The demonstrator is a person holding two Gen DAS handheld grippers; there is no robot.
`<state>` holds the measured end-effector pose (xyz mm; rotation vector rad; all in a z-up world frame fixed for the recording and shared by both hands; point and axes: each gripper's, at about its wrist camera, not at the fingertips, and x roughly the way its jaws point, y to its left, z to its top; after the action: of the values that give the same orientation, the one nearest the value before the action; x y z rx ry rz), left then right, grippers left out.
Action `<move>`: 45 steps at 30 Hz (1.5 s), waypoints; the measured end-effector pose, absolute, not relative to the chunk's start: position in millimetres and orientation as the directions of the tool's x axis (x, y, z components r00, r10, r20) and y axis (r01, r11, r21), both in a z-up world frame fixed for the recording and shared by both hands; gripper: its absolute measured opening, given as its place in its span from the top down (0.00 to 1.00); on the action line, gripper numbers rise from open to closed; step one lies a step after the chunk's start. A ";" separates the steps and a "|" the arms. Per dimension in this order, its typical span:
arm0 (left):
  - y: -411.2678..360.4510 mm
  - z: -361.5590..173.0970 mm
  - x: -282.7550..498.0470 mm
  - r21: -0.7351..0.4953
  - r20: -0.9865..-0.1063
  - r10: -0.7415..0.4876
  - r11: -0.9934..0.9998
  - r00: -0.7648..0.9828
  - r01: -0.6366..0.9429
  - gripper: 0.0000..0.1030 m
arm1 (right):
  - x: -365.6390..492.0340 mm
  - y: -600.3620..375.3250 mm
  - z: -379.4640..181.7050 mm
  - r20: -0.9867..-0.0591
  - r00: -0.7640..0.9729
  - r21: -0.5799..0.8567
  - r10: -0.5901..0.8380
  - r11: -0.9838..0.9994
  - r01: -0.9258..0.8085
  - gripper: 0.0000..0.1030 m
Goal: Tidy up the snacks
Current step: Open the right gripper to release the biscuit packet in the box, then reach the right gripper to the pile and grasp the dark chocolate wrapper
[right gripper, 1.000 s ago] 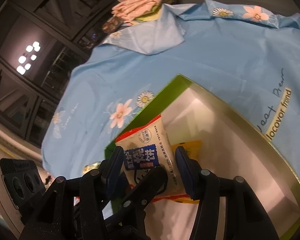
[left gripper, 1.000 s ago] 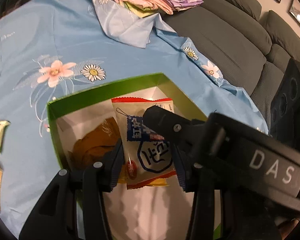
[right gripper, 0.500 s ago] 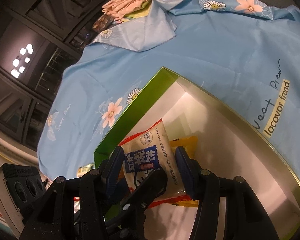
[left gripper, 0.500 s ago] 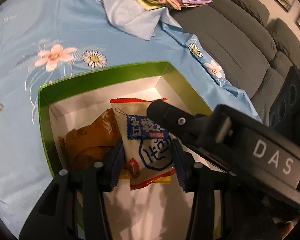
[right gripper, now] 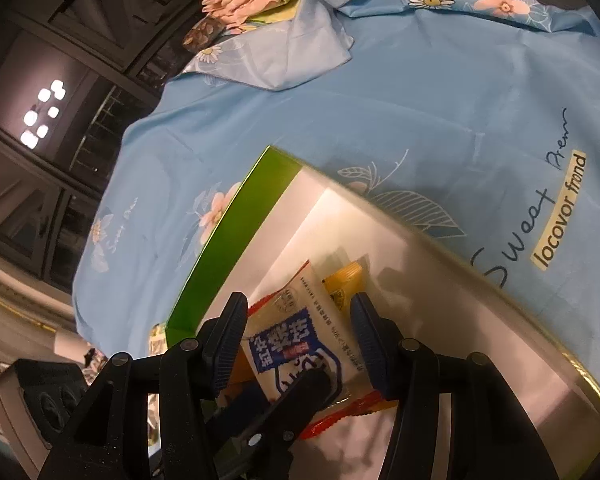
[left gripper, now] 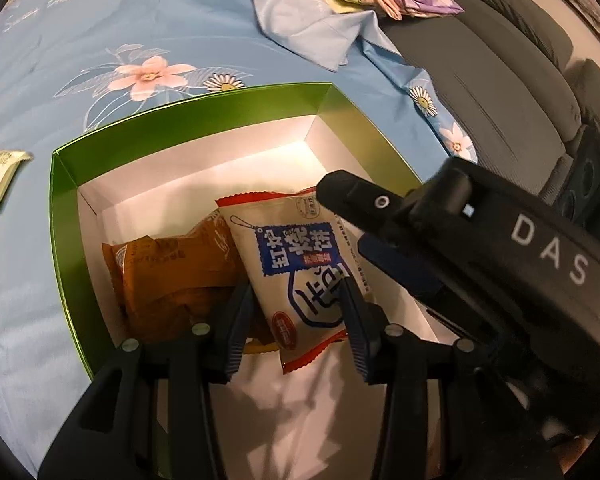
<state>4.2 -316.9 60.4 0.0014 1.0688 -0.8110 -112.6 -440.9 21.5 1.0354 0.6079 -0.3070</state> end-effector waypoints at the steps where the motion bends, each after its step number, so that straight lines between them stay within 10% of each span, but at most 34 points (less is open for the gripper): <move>1: -316.3 60.4 3.2 -0.369 -0.777 -0.586 0.721 0.231 0.587 0.58 | -112.5 -440.7 21.5 -0.604 0.796 0.706 0.042 0.490 0.511 0.45; 24: -223.2 124.0 -8.1 -0.280 -0.663 -0.590 0.766 0.460 0.579 0.13 | -122.8 -405.4 72.0 -0.566 0.821 0.635 -0.074 0.596 0.492 0.31; 45: 88.3 84.4 48.1 -0.279 -0.717 -0.072 0.941 0.694 -0.190 0.02 | -36.2 -248.1 93.1 -0.594 0.800 0.447 0.083 0.861 0.243 0.14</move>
<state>48.1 88.3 84.4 -0.3476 0.8058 0.0671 -36.2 -248.1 93.1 0.5353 0.6447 -0.0903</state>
